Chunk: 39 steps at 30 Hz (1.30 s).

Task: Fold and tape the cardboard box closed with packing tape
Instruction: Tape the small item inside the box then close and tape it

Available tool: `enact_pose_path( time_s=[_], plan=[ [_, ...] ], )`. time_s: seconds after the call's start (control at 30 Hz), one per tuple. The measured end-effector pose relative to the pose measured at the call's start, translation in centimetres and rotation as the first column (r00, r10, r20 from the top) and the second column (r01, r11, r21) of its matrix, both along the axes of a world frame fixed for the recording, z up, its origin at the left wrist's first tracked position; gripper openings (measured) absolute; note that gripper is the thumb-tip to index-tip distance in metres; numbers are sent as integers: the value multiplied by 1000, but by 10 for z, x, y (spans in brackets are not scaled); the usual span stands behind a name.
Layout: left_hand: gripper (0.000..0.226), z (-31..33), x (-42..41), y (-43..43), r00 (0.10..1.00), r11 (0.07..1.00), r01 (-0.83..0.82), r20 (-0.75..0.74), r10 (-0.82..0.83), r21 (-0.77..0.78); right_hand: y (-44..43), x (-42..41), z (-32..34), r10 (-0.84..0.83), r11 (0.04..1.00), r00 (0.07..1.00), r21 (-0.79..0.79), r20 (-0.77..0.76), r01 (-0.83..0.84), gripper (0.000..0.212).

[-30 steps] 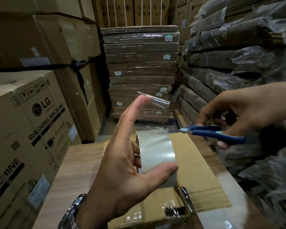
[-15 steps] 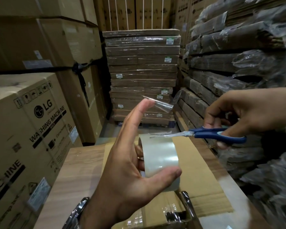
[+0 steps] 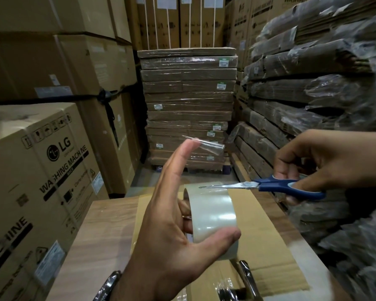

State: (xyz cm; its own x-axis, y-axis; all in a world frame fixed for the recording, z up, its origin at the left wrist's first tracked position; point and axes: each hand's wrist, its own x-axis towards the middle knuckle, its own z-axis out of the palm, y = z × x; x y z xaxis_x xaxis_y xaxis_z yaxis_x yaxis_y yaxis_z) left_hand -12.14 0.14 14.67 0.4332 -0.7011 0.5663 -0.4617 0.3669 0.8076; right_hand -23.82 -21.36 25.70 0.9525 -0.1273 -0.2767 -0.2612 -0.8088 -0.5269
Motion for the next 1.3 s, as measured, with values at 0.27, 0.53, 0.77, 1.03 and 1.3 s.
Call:
enact_pose_path(
  time_s=[0.27, 0.53, 0.77, 1.03, 1.3],
  plan=[
    [113, -2, -3, -1, 999, 999, -31, 11, 31, -11, 3, -3, -2, 7, 998, 1000, -62, 16, -6, 30],
    [113, -7, -4, 3, 990, 990, -141, 19, 141, 0, -16, -15, -5, -134, 990, 988, -41, 72, 138, 26],
    [117, -10, -9, 8, 988, 992, -122, 98, 120, 21, -98, -52, -114, -575, 716, 800, -367, 170, 593, 22],
    [107, -28, -14, 3, 982, 980, -157, 123, 142, 121, -81, -118, -350, -917, 372, 398, -320, 17, 871, 32],
    [113, -30, -25, -8, 979, 971, -150, 168, 118, 186, -38, -109, -424, -877, 480, 420, -360, -234, 800, 24]
  ],
)
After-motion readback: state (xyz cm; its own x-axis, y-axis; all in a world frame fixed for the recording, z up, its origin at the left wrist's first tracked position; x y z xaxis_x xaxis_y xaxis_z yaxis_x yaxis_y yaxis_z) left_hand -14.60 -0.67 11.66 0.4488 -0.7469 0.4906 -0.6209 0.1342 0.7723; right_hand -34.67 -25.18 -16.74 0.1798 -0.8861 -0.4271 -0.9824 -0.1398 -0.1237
